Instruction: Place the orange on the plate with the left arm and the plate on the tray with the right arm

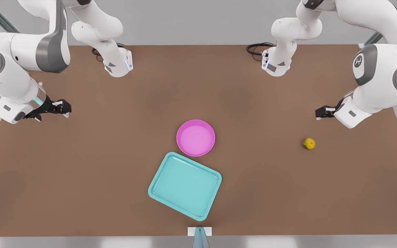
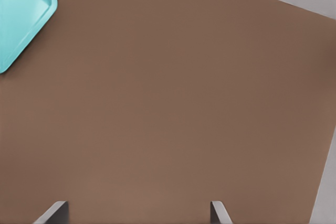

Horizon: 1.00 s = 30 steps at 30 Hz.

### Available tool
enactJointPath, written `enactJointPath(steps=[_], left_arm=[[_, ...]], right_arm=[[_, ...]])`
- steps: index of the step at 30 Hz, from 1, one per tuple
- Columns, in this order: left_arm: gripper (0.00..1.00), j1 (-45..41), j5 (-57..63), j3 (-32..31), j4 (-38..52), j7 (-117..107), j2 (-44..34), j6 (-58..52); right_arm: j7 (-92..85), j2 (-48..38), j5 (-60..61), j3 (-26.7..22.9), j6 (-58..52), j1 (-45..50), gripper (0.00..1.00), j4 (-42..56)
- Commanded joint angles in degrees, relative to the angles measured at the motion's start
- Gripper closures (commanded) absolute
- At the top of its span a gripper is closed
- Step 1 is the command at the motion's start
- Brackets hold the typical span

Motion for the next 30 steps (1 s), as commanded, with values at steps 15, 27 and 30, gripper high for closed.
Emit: enactJointPath(steps=[15, 27, 30], left_arm=[[0.00, 2.69, 5.86, 6.41, -30.39, 5.19, 17.36, 47.77], [0.00, 5.15, 1.21, 8.00, -30.56, 4.49, 21.40, 47.68], [0.00, 5.15, 1.12, 7.91, -30.48, 4.57, 21.49, 47.60]], right_arm=[[-3.98, 0.32, 0.95, -0.04, 1.38, -0.13, 0.00, -2.45], [-3.98, 0.41, 1.83, -0.04, 1.38, -0.04, 0.00, -2.97], [-3.98, 0.49, 2.18, -0.04, 1.38, -0.04, 0.00, -3.32]])
